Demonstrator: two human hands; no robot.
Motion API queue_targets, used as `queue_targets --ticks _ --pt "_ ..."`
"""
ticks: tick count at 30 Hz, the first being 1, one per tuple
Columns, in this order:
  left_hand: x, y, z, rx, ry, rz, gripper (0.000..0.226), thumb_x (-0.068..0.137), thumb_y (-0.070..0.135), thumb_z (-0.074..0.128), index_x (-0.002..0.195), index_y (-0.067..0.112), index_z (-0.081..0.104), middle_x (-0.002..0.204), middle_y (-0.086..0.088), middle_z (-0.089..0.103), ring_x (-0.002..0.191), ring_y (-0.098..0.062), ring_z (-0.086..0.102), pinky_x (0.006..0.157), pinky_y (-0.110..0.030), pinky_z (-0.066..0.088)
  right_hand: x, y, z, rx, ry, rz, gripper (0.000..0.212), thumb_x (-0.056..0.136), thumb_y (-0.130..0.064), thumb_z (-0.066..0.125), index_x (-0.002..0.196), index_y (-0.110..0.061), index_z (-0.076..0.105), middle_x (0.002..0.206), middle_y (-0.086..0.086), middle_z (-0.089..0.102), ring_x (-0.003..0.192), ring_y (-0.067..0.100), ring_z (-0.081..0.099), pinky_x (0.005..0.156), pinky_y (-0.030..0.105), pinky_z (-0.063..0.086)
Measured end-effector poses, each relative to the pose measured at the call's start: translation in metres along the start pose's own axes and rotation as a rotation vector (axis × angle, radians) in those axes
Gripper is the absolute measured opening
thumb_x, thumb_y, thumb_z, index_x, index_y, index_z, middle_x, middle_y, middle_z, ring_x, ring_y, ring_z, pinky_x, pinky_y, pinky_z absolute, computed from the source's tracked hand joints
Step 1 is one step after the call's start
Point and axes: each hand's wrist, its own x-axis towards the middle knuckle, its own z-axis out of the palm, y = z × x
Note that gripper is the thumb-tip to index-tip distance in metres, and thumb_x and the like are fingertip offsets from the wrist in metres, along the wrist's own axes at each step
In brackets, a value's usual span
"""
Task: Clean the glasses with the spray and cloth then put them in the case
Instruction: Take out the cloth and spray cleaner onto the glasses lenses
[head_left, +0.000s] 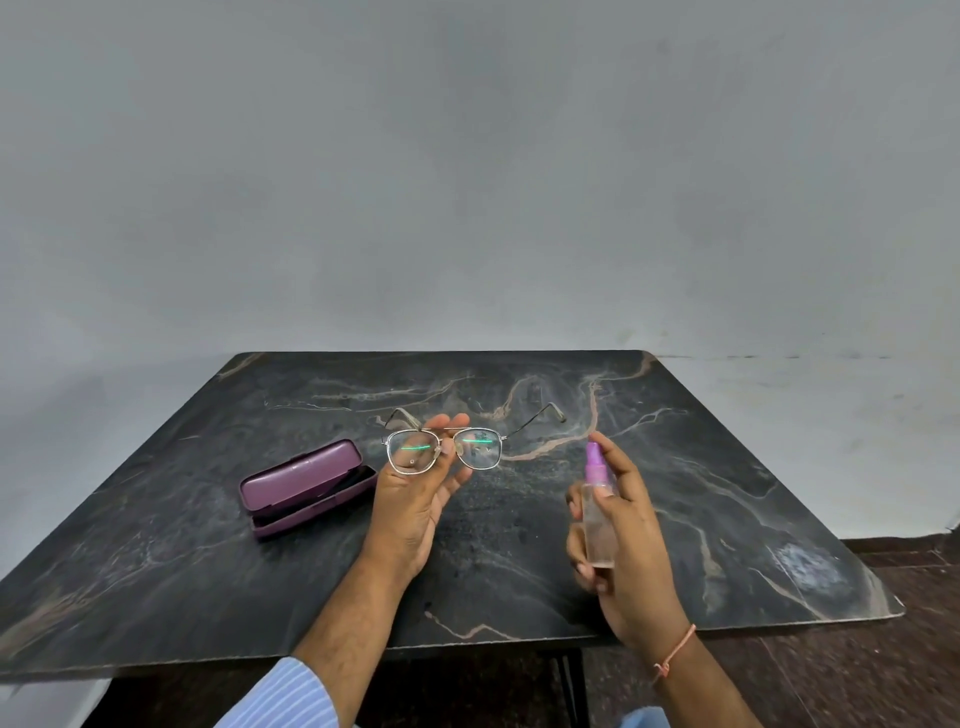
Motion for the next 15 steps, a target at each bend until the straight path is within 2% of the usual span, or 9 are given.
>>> queue_targets --ticks 3,6,8,9,11,15 --pt "-0.003 0.002 0.003 0.025 0.012 0.008 0.029 0.092 0.016 0.070 0.108 0.036 0.082 0.133 0.002 0.079 0.125 -0.018 0.074 0.107 -0.048 0.055 -0.002 0.000 0.011 -0.129 -0.059 -0.030 0.050 0.111 -0.007 0.043 0.142 -0.043 0.059 0.080 0.011 0.053 0.042 0.017 0.034 0.037 0.022 0.030" --pt "-0.004 0.002 0.004 0.038 0.014 0.010 0.028 0.091 0.017 0.071 0.107 0.037 0.083 0.132 0.002 0.079 0.123 -0.016 0.075 0.103 -0.045 0.055 -0.009 -0.001 0.020 -0.580 -0.094 -0.211 0.060 0.108 -0.008 0.052 0.148 -0.054 0.051 0.067 -0.004 0.054 0.050 0.012 0.043 0.047 0.031 0.041" --pt "-0.003 0.001 0.004 0.042 0.008 0.016 0.027 0.092 0.018 0.071 0.111 0.035 0.081 0.136 -0.001 0.078 0.128 -0.020 0.072 0.106 -0.046 0.054 -0.010 0.001 0.028 -0.859 -0.102 -0.333 0.062 0.104 -0.012 0.059 0.151 -0.051 0.049 0.071 -0.018 0.060 0.059 0.003 0.051 0.061 0.019 0.042" --pt "-0.003 0.000 0.003 0.045 0.001 0.016 0.027 0.093 0.019 0.071 0.112 0.034 0.080 0.137 -0.002 0.077 0.130 -0.023 0.070 0.107 -0.047 0.053 -0.010 0.000 0.034 -0.942 -0.109 -0.371 0.062 0.101 -0.015 0.061 0.151 -0.049 0.050 0.079 -0.022 0.064 0.065 0.002 0.056 0.066 0.018 0.044" --pt "-0.004 0.000 0.003 0.056 -0.008 0.013 0.026 0.094 0.019 0.071 0.113 0.034 0.079 0.139 -0.002 0.076 0.133 -0.024 0.068 0.106 -0.046 0.053 -0.009 -0.002 0.045 -1.054 -0.120 -0.410 0.061 0.096 -0.024 0.060 0.150 -0.049 0.048 0.094 -0.020 0.066 0.073 0.006 0.061 0.071 0.024 0.051" --pt "-0.006 0.002 0.005 0.065 -0.007 -0.003 0.024 0.093 0.019 0.071 0.112 0.032 0.079 0.137 -0.003 0.077 0.129 -0.022 0.071 0.107 -0.047 0.052 0.000 -0.006 0.061 -1.087 -0.089 -0.404 0.056 0.091 -0.030 0.056 0.145 -0.045 0.049 0.078 -0.018 0.057 0.070 0.007 0.059 0.068 0.028 0.054"
